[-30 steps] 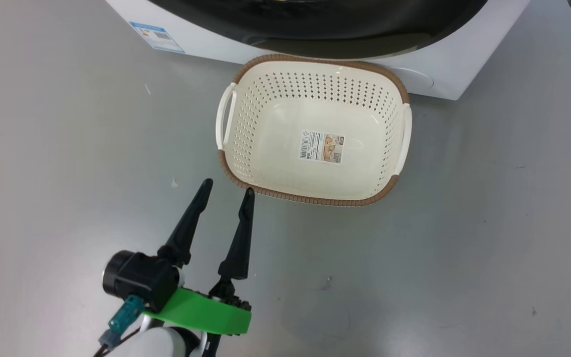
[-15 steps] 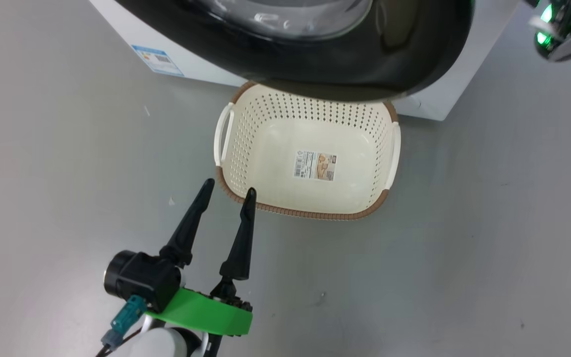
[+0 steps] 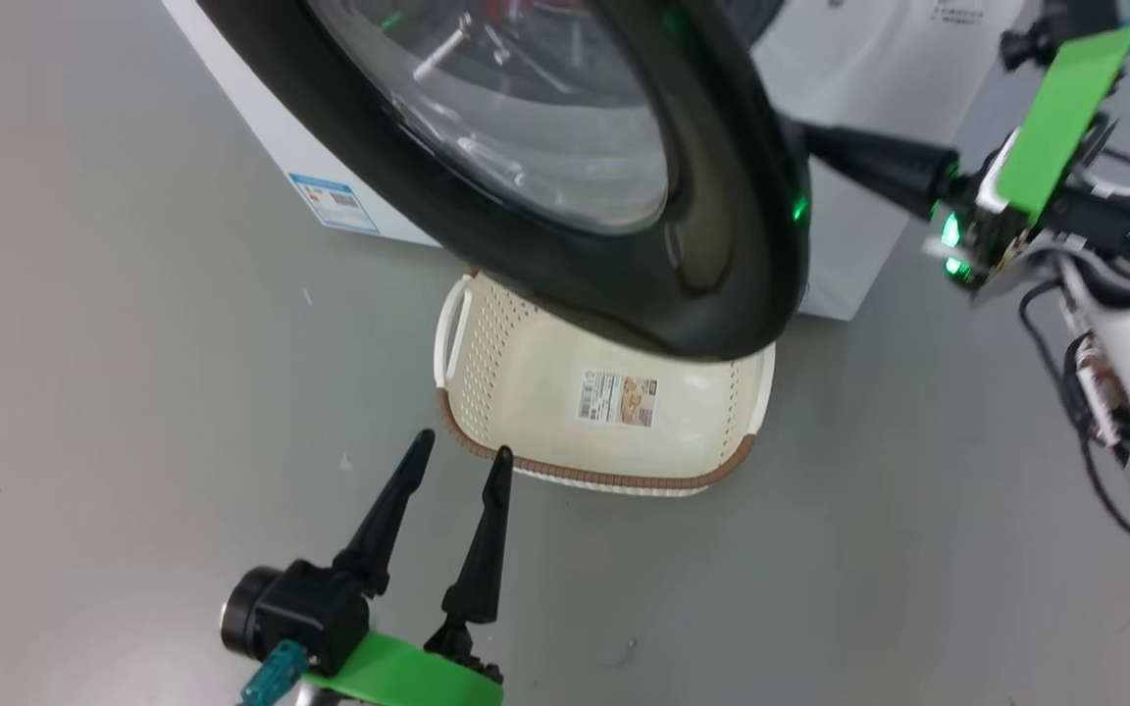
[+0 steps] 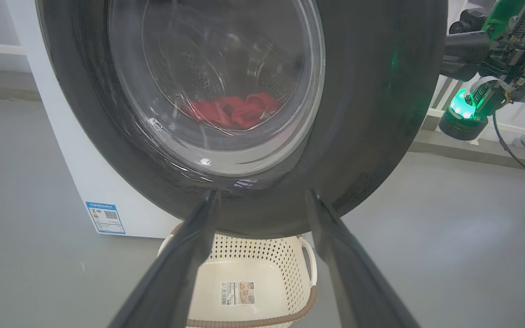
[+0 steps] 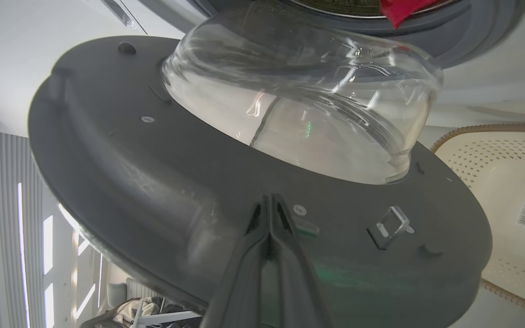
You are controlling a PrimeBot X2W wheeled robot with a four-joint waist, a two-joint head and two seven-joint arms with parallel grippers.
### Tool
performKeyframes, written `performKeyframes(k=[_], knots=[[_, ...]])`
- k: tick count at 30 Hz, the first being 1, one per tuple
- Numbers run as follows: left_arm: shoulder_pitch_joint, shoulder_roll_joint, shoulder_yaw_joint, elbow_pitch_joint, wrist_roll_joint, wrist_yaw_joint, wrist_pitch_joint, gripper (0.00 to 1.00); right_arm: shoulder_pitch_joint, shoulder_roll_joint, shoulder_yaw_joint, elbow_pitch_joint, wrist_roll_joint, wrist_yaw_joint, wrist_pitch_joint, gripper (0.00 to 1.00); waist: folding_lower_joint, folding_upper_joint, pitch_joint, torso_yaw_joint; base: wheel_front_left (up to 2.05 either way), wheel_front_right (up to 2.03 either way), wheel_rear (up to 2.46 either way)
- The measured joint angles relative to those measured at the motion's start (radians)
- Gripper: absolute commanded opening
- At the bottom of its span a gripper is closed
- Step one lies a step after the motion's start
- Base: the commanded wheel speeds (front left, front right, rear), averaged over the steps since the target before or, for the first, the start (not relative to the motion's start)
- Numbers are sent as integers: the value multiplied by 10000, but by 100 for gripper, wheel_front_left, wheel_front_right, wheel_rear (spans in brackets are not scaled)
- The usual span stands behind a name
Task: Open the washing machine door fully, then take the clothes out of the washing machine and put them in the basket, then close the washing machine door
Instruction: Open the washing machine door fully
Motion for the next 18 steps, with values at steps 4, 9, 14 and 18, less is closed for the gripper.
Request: performKeyframes(k=[4,9,14,18], knots=[[264,2,73,15,2,0,0,100,516,165,82,-251,-109,-2,173,0,0,0,-349,116,0,0,0],[506,4,140,27,15,-2,2,100,944,349,128,-474,-219,-2,293,0,0,0,-629,309,0,0,0],[717,6,263,35,15,0,0,100,1388,571,171,-644,-407,-2,336,0,0,1,-880,652,0,0,0],[864,8,362,40,38,0,2,100,1713,779,201,-732,-472,-2,380,0,0,0,-1062,967,0,0,0]])
